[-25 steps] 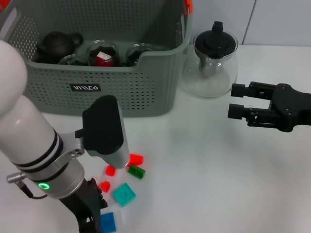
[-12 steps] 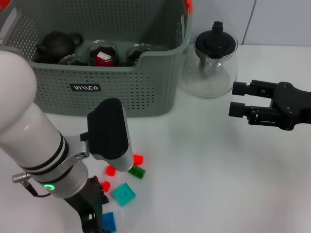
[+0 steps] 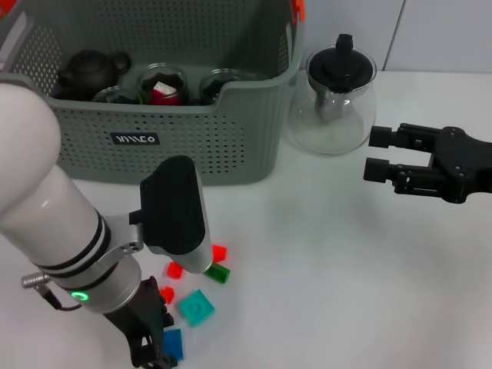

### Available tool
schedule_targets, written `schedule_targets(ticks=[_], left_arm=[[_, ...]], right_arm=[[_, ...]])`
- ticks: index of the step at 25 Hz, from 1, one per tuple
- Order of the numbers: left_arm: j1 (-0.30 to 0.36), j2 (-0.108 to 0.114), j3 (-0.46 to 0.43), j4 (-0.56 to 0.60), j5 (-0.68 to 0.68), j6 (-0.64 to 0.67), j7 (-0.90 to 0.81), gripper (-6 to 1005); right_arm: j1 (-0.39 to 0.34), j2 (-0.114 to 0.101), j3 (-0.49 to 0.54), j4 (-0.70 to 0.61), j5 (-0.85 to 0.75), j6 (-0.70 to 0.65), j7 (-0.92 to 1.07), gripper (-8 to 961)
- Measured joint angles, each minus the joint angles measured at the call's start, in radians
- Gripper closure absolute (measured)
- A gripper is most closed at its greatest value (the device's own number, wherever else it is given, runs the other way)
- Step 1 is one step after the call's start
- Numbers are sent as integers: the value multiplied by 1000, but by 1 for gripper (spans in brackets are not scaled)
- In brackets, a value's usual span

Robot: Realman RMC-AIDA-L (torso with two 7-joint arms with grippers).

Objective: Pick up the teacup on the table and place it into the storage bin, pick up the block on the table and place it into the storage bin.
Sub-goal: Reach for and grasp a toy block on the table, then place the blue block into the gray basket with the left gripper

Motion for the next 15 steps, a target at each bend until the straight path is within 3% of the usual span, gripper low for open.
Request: schedule_targets(ticks=[15], left_arm=[[-1,0,-7,12,1,-5,3,595]], right_arm=[[0,0,10,-2,0,0,0,161]])
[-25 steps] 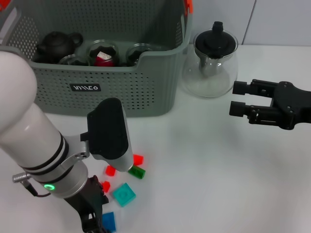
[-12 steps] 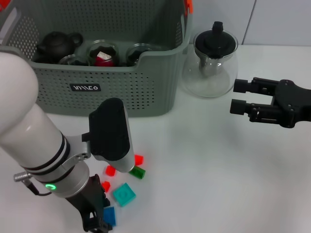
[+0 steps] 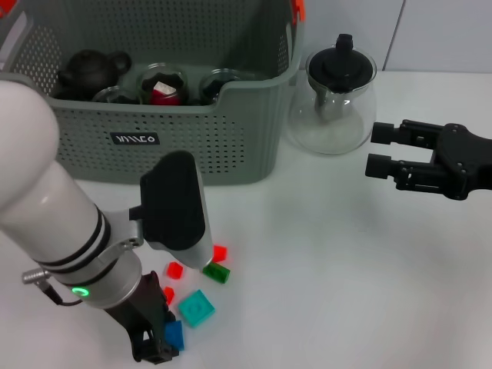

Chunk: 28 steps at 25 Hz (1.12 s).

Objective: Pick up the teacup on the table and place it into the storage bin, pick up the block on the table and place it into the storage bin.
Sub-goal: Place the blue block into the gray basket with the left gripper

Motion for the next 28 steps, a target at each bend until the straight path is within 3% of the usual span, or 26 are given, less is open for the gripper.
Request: schedule_targets(ticks=[4,6,9,13,15,17,19,21,23,25,28], left_arm=[[7,0,-74,60,-17,57,-17,597],[7,1,-164,95,-60,114,-30,597],[-25,6,-385,136,-188,226,-61,596],[-162,25,-764,115,-372,317,-96,595],[-249,53,-918,63,-422,308,-105,595],[-326,91,-1005,-4,-438,237,-109,596],[-374,126,-1022,-70,-428,128,-112,597],[-422,165,-972,-154,-384,-48,-129,596],[-454,189,-912,-227,-339,-185,-150,595],[-487,205,-853,-323,-285,-325,-170,595],[-540,208,-802,-462,-195,-494,-187,596]], right_arm=[[3,0,0,-2,0,0,2,161],[4,-1,0,-3,0,0,2,161],[8,-2,0,-3,0,0,2,161],[12,-2,0,-4,0,0,-1,161],[13,-1,0,-3,0,0,-3,161],[14,-1,1,-3,0,0,-4,161],[15,-2,1,-3,0,0,-5,161],[16,-3,1,-3,0,0,-3,161],[19,-5,2,-3,0,0,-2,161],[21,-7,2,-3,0,0,-1,161],[24,-10,2,-4,0,0,-1,161]])
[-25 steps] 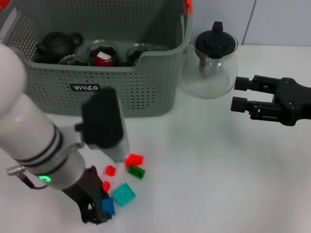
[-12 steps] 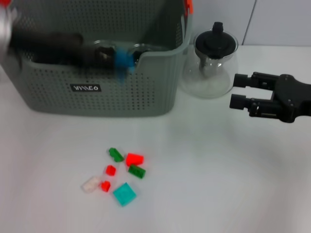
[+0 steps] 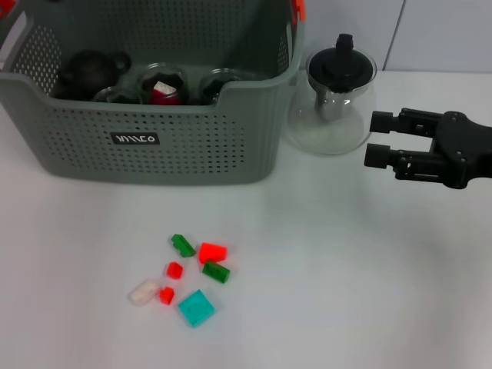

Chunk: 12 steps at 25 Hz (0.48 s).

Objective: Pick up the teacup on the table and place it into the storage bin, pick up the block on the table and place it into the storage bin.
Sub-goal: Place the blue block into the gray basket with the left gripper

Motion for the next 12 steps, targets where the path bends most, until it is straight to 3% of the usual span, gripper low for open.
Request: schedule_targets(ticks=[3,6,12], left_arm=[[-29,-8,13,-78,61,-91,-6,597],[-70,-30,32,-195,177,-235,-24,596],[-78,-88,63,-236,343,-328,-74,595]], right_arm=[[1,0,0,0,-2,0,-2,161],[2,-1,0,0,-3,0,-2,161],[1,-1,0,2,-3,0,-5,161]])
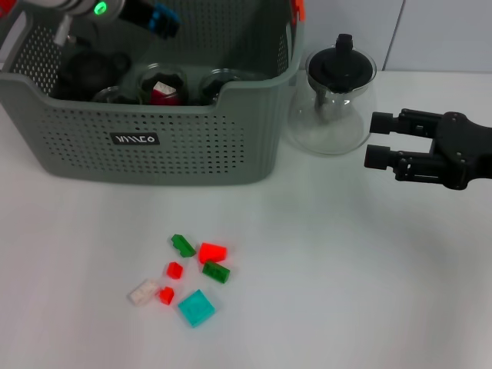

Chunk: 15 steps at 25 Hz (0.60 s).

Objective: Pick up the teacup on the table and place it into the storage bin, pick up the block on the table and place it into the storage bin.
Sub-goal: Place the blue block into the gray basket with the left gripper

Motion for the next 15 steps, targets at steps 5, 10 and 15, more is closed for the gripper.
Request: schedule_targets(ticks=[5,10,15], left_arm=[[12,-16,25,0,18,-12,-8,591],[19,-17,24,6,19,-14,-8,538],[38,-26,20,79,18,19,-21,354]], right_arm=[[0,-1,-1,1,-1,-1,0,161],[-1,-1,-4,0,-2,-4,1,161],[-1,-1,-8,-1,-3,-6,-2,161]])
